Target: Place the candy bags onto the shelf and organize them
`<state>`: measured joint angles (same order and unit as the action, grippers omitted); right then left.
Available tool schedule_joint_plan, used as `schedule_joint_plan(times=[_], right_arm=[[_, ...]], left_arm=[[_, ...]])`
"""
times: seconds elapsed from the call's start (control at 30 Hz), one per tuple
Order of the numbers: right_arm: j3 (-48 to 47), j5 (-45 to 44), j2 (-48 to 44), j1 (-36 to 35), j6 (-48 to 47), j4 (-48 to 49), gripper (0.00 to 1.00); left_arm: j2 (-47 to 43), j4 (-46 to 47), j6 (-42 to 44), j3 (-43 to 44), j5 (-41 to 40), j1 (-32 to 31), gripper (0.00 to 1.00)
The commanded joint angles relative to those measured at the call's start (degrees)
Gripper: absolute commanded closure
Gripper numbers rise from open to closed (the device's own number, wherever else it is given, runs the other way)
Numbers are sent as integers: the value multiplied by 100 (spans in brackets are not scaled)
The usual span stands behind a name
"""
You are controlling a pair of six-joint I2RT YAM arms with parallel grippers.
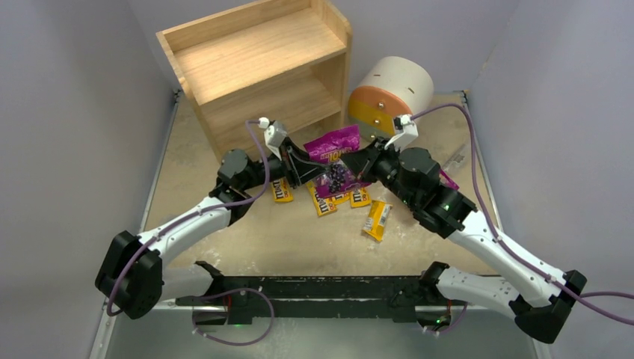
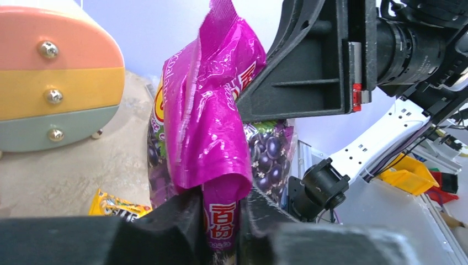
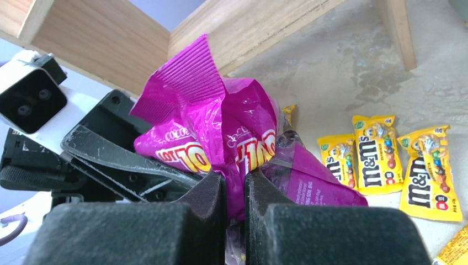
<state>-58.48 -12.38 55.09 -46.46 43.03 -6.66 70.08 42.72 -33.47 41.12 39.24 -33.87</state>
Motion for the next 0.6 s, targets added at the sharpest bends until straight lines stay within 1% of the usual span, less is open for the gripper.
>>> schedule_joint_plan(times=[0.0, 0.03, 0.07, 0.1, 0.13, 0.2, 0.27, 0.37, 0.5, 0.57], right_arm=[[-120, 206, -115, -34, 109, 1025, 91], [-112, 163, -121, -31, 11, 1029, 81], [-118, 117, -108, -30, -88, 1003, 65], [-145, 18, -93, -31, -184, 903, 52], [-166, -98, -94, -33, -261, 792, 42], [-105, -286, -143, -35, -351, 677, 25], [221, -293, -262, -37, -317, 767, 13], [739, -71, -502, -21, -186, 1124, 2], [1214, -323, -836, -18, 121, 1237, 1], [1591, -299, -1028, -16, 374, 1592, 1]], left_arm=[[-59, 572, -410, 187, 305, -80, 98], [-76, 559, -479, 174, 234, -83, 100], [-93, 577, -532, 162, 218, -83, 100], [-118, 628, -582, 147, 197, -84, 100], [-163, 708, -673, 109, 155, -79, 100], [-259, 893, -848, 1, -16, -85, 100], [-388, 857, -986, -70, -302, -85, 100], [-598, 506, -1082, -4, -806, -77, 100], [-886, 284, -1226, 120, -1370, -85, 100], [-1087, 189, -1313, 137, -1729, -79, 100]])
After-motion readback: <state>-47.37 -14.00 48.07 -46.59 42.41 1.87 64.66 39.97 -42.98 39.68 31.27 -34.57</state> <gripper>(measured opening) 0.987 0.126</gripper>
